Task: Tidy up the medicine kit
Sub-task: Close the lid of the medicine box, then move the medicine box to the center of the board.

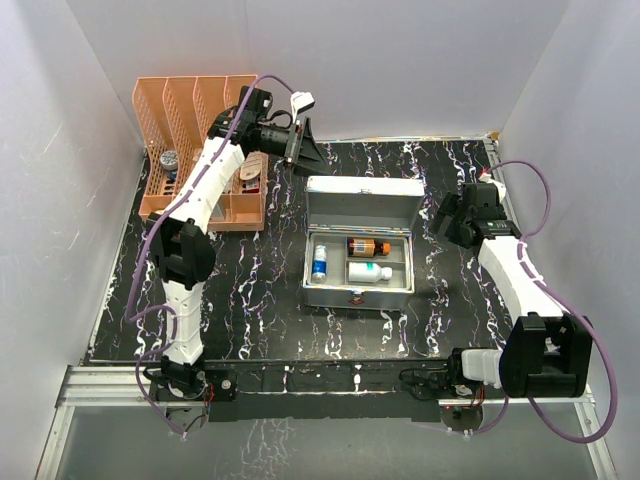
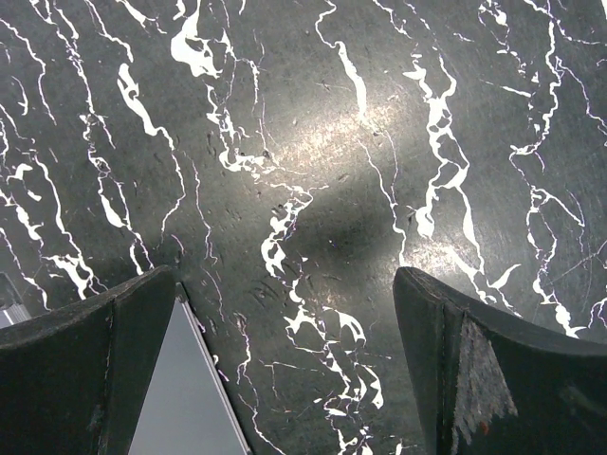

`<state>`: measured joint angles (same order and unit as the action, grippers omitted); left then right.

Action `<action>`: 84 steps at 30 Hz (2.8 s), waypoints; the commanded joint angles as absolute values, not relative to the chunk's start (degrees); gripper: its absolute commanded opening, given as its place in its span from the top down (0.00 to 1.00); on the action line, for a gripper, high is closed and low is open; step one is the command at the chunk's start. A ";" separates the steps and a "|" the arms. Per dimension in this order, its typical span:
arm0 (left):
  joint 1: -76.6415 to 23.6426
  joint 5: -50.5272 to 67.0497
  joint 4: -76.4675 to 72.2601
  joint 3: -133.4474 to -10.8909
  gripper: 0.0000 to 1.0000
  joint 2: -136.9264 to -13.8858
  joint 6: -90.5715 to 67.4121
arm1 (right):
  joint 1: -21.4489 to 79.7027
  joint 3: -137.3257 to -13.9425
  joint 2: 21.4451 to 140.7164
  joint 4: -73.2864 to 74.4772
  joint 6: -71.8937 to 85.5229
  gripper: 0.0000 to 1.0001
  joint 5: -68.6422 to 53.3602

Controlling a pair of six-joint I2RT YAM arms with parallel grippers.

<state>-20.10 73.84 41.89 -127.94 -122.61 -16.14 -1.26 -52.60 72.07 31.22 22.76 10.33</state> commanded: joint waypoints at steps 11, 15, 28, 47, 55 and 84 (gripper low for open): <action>-25.08 69.67 51.63 -122.00 0.27 -110.15 -9.71 | -1.49 -49.84 66.39 30.51 21.48 0.02 9.17; -25.90 68.78 51.15 -116.98 0.27 -106.01 -10.02 | -1.57 -49.03 65.36 30.91 20.84 0.02 8.50; -26.63 62.86 51.06 -108.93 0.28 -98.89 -8.39 | -1.58 -46.91 60.91 32.16 20.27 0.02 7.61; -26.56 42.83 49.73 -106.67 0.30 -102.14 -2.32 | -1.48 -55.03 57.47 39.06 22.01 0.08 -4.61; -23.22 38.71 46.74 -101.43 0.49 -100.85 -3.76 | -1.02 -57.19 60.70 37.70 23.29 0.27 -12.38; -23.72 46.05 50.79 -94.40 0.79 -104.75 -2.05 | 6.89 -57.92 73.16 31.33 24.32 0.57 -17.67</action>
<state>-23.18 42.72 48.97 -92.58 -103.94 -2.39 5.89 -56.58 71.77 31.81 24.77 -19.03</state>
